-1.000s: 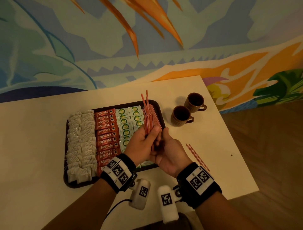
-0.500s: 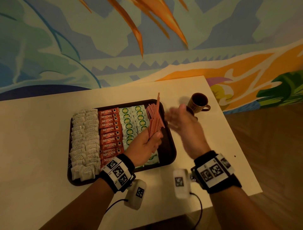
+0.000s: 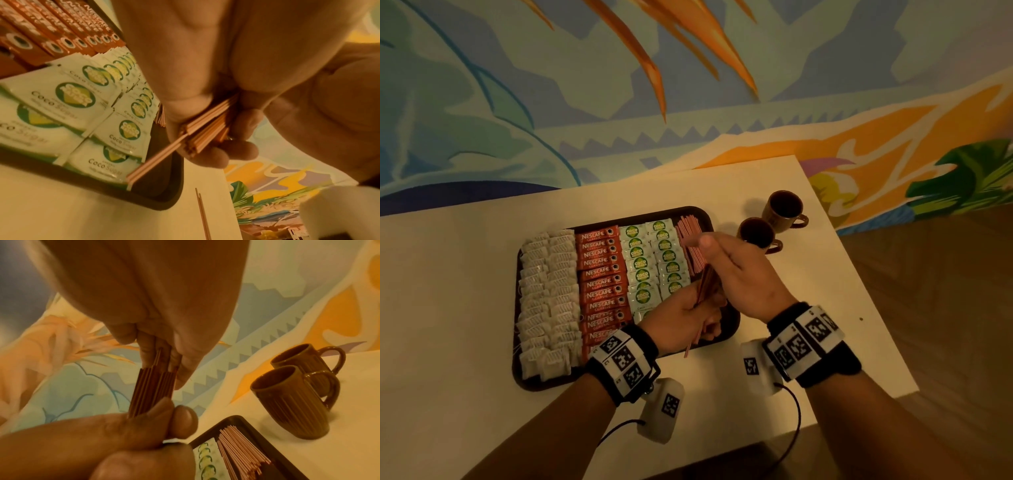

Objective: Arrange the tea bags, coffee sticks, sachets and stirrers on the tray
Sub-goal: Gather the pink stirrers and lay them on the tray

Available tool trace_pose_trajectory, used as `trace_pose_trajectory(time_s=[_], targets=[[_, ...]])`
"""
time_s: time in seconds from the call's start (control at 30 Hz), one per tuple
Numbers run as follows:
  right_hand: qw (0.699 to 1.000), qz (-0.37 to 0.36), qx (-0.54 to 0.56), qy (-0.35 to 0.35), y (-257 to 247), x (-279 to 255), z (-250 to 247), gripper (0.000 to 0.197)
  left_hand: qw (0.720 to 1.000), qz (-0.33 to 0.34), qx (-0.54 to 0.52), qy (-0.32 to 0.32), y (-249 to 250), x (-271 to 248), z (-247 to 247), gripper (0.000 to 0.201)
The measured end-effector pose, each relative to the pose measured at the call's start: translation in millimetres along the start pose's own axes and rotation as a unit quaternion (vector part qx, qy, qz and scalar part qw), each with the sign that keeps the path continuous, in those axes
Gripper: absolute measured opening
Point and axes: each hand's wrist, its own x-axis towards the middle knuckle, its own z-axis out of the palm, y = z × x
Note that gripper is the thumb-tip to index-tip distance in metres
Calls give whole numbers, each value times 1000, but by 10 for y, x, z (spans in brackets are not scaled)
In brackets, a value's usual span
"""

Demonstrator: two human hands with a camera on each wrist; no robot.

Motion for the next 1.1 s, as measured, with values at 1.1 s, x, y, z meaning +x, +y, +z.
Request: trace_pose_trajectory(time_s=[1.1], targets=[[854, 350, -385, -19, 1506, -759, -8, 30, 966, -49, -231, 107, -20, 36, 160, 16]])
